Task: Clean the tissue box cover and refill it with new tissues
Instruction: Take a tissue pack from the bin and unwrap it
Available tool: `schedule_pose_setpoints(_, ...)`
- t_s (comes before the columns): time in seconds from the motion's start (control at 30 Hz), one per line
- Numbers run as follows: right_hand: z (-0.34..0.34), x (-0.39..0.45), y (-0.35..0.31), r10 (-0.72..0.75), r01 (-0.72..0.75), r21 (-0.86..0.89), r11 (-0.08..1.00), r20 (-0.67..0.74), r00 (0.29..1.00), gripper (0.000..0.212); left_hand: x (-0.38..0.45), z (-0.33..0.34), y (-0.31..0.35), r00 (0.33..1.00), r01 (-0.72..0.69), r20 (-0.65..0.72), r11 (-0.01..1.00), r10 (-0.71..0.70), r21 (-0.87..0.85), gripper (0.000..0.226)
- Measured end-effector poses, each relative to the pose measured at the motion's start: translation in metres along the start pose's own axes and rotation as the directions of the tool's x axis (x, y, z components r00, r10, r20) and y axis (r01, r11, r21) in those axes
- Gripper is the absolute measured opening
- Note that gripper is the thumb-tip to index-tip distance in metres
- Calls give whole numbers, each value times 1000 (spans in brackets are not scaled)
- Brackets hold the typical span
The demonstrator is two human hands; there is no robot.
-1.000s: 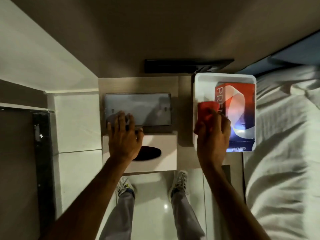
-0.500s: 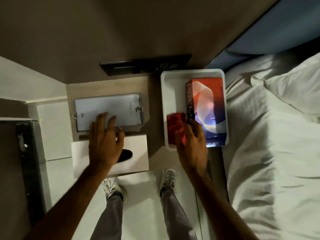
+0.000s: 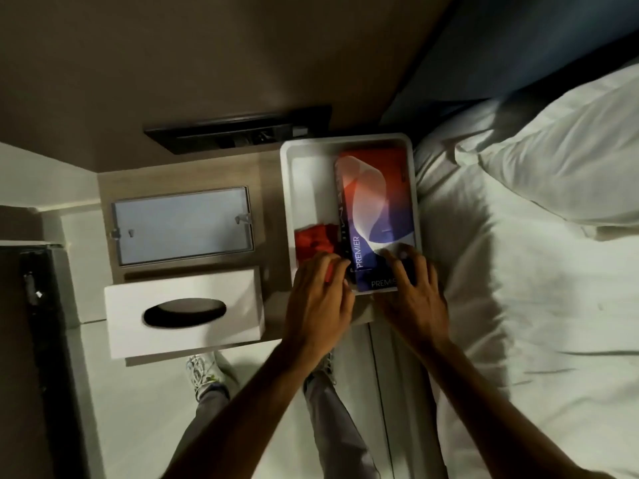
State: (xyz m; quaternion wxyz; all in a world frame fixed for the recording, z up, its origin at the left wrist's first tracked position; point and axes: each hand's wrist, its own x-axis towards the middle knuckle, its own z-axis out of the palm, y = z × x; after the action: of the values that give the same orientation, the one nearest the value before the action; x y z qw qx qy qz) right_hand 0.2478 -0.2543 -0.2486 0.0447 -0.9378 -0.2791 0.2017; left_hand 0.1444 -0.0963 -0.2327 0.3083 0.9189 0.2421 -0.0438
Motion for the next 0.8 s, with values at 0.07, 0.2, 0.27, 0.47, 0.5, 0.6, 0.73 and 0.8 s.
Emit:
schedule_pose_setpoints(0.07,-3,-1,9,-70,70,12,997,3,998,76,3,8,2,996,15,84,999,-19,45,50)
schedule_pose_setpoints(0.2,-14,-1,21,-160,160,34,987,-5,987,61,5,22,6,974,3,226,996,-24,93,76)
schedule_pose_setpoints(0.27,-21,-1,21,-190,191,39,981,-20,982,47,4,25,11,973,5,231,999,-17,52,83)
schedule_pose_setpoints(0.47,-58,9,3,-212,229,87,970,-170,962,34,10,13,33,986,161,79,962,-147,-219,86)
schedule_pose_setpoints(0.5,-67,11,-1,-231,250,76,965,-198,953,35,14,7,41,982,181,0,940,-189,-290,84)
schedule_pose_setpoints(0.6,-92,20,-14,-283,324,66,944,-342,896,22,30,-10,61,925,237,-196,898,-325,-370,82)
schedule_pose_setpoints(0.73,-118,35,-25,-275,350,89,932,-456,847,10,45,-32,71,899,248,-241,880,-364,-404,58)
schedule_pose_setpoints(0.8,-123,42,-25,-274,331,57,942,-443,854,17,45,-42,76,898,183,-307,902,-316,-392,46)
